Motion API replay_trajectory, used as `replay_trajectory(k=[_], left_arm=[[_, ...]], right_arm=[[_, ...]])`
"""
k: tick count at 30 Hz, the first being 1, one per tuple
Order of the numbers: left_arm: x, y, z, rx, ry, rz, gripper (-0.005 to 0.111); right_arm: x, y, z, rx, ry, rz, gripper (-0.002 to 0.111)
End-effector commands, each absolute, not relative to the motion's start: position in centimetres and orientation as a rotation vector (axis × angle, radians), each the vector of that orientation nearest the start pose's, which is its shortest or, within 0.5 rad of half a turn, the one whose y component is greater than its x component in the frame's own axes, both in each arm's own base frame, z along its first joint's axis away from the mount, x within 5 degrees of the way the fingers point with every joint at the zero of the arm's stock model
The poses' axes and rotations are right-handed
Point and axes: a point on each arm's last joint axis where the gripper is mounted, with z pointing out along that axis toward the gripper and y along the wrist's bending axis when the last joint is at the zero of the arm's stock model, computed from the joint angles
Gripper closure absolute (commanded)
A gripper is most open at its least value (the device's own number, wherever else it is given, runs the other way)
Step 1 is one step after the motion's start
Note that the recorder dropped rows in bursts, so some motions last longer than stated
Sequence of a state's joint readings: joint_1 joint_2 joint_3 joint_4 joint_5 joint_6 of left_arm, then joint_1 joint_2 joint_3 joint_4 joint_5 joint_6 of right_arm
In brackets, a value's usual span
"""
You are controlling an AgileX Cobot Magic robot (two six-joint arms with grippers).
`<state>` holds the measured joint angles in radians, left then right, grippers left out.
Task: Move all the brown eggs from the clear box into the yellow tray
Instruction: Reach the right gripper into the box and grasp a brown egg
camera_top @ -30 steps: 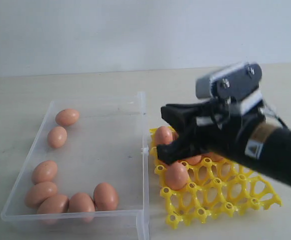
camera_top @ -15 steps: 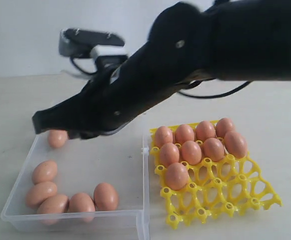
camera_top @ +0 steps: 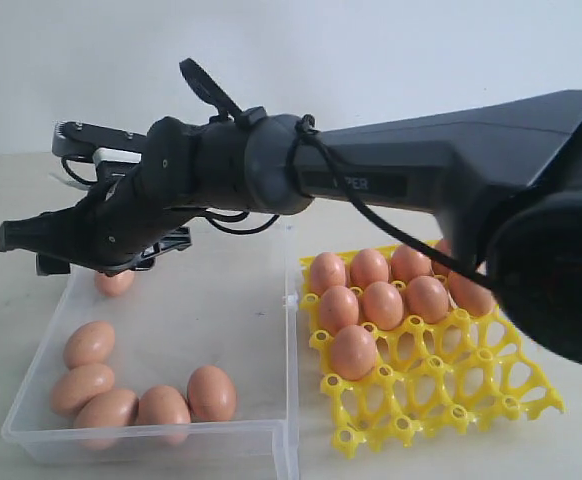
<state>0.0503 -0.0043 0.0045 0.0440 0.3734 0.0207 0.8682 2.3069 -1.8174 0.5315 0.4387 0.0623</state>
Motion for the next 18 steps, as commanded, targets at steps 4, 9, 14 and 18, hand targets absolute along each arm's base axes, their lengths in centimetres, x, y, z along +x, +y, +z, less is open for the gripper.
replay_trajectory(k=[4, 9, 14, 18], left_arm=[[5.3, 0.4, 18.0, 0.000, 1.853, 0.098, 0.107], [5.3, 0.4, 18.0, 0.001, 1.853, 0.099, 0.107], [5.3, 0.4, 18.0, 0.001, 1.853, 0.099, 0.107], [5.3, 0.4, 18.0, 0.001, 1.853, 0.099, 0.107]], right_arm=[[36.5, 38.9, 14.7, -0.278, 2.535, 0.742, 0.050], [37.0, 38.9, 14.0, -0.222, 2.519, 0.777, 0.050], [37.1, 39.3, 12.9, -0.232, 2.539, 0.791, 0.050], [37.4, 39.9, 12.8, -0.232, 2.534, 0.813, 0.050]])
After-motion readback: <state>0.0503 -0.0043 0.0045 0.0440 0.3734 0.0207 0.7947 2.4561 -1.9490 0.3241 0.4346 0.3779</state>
